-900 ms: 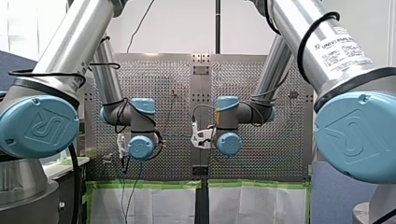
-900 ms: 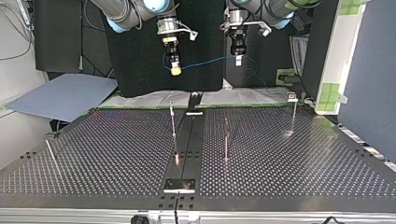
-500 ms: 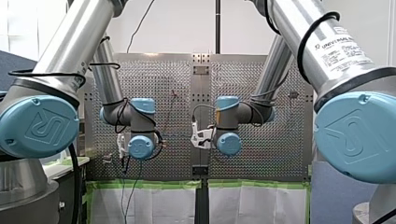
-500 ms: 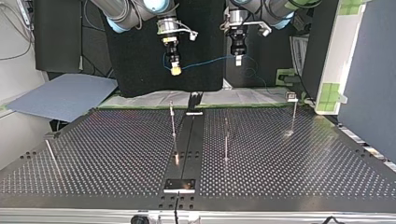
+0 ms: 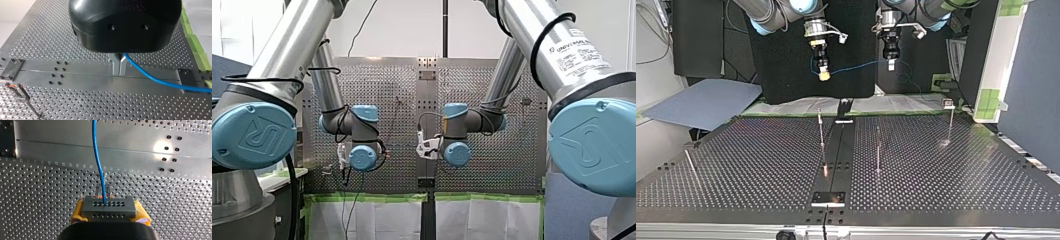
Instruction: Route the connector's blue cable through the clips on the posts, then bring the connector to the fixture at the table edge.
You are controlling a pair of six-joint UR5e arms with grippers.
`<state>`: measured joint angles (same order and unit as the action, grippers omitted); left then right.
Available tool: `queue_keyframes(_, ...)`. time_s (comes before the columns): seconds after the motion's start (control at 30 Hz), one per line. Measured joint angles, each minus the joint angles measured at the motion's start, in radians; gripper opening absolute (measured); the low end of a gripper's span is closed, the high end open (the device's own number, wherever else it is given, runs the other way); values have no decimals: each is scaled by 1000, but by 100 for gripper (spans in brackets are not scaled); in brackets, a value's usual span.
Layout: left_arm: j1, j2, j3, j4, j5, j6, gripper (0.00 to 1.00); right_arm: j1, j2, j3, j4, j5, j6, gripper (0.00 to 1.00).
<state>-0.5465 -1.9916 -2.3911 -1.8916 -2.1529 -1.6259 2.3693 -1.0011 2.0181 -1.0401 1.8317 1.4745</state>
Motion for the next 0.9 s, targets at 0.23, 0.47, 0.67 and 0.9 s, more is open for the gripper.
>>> queue_keyframes(0.23, 0, 0, 0, 0, 0, 0, 0, 0, 0, 0, 0, 0, 0, 2)
queue_keyframes(0.47, 0, 0, 0, 0, 0, 0, 0, 0, 0, 0, 0, 0, 0, 2)
queue_keyframes(0.67, 0, 0, 0, 0, 0, 0, 0, 0, 0, 0, 0, 0, 0, 2)
queue_keyframes(0.9, 0, 0, 0, 0, 0, 0, 0, 0, 0, 0, 0, 0, 0, 2)
